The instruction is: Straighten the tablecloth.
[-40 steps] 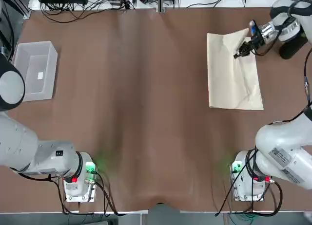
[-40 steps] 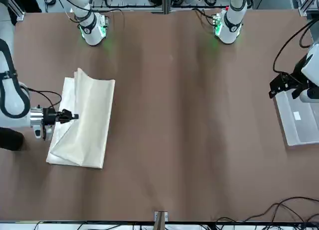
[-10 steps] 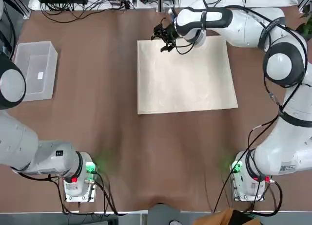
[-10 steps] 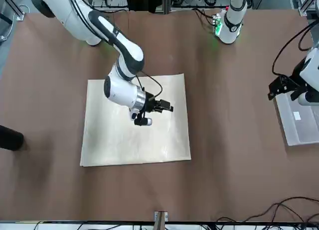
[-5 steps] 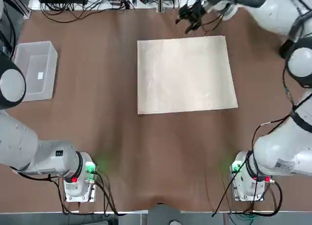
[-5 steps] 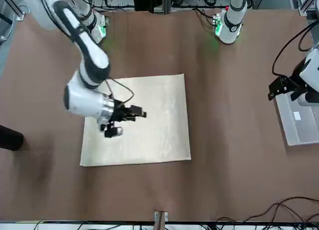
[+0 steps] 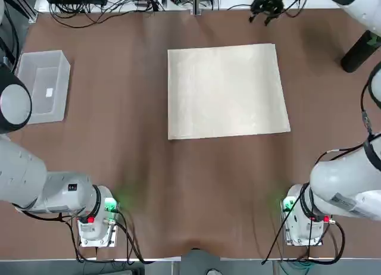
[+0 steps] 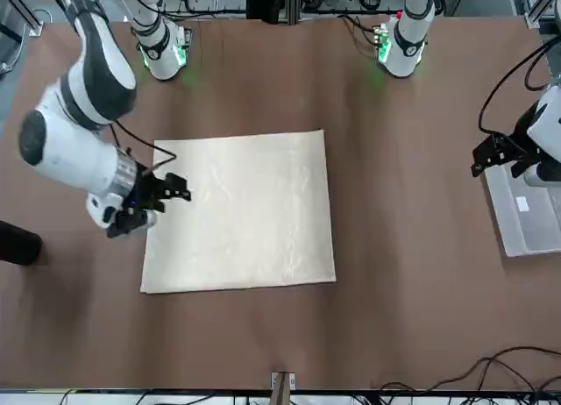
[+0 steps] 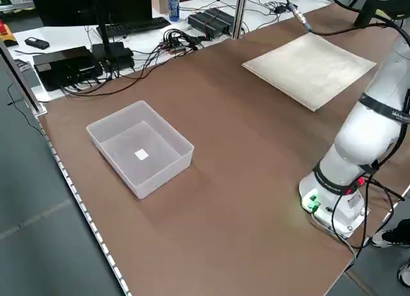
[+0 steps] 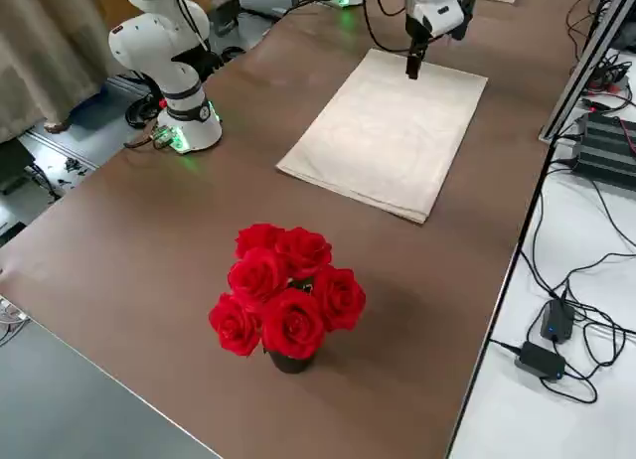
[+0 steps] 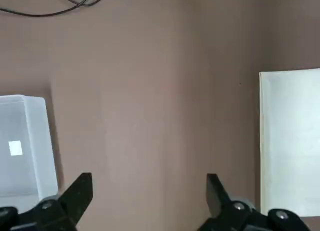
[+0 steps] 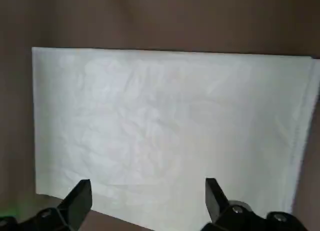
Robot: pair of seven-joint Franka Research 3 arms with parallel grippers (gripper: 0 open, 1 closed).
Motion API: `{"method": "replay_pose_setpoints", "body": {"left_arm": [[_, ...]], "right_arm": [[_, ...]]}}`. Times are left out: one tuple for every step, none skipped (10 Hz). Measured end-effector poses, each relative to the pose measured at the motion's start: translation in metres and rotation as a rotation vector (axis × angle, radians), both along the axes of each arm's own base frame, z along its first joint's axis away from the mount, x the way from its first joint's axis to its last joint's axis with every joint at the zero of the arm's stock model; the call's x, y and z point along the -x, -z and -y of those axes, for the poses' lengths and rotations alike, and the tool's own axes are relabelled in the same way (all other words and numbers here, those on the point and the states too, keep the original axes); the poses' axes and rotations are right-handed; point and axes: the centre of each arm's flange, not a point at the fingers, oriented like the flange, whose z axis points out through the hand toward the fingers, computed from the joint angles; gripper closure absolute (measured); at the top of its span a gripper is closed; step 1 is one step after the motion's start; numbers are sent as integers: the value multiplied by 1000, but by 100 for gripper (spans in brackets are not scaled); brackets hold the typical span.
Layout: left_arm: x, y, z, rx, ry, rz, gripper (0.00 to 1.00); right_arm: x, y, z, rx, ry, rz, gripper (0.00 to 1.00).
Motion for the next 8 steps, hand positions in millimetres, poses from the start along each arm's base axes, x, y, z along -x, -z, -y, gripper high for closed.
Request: {"method": "replay_pose_setpoints", "body": {"left_arm": [[0, 0, 0, 0, 0, 0, 0], [0, 0, 0, 0, 0, 0, 0], [0, 0, 0, 0, 0, 0, 0], [0, 0, 0, 0, 0, 0, 0], [0, 0, 0, 0, 0, 0, 0], [0, 0, 0, 0, 0, 0, 0], [0, 0, 0, 0, 0, 0, 0], [0, 0, 0, 0, 0, -1, 0]], "right_arm": [[4, -18, 24, 60, 8, 24, 0], [7, -38, 48, 110, 32, 50, 0], [13, -58, 72, 148, 70, 75, 0], [20, -77, 96, 173, 97, 88, 0], [27, -93, 120, 187, 116, 81, 0], [32, -109, 142, 198, 139, 63, 0], [36, -124, 165, 208, 167, 55, 0], [38, -137, 187, 220, 170, 64, 0]]}}
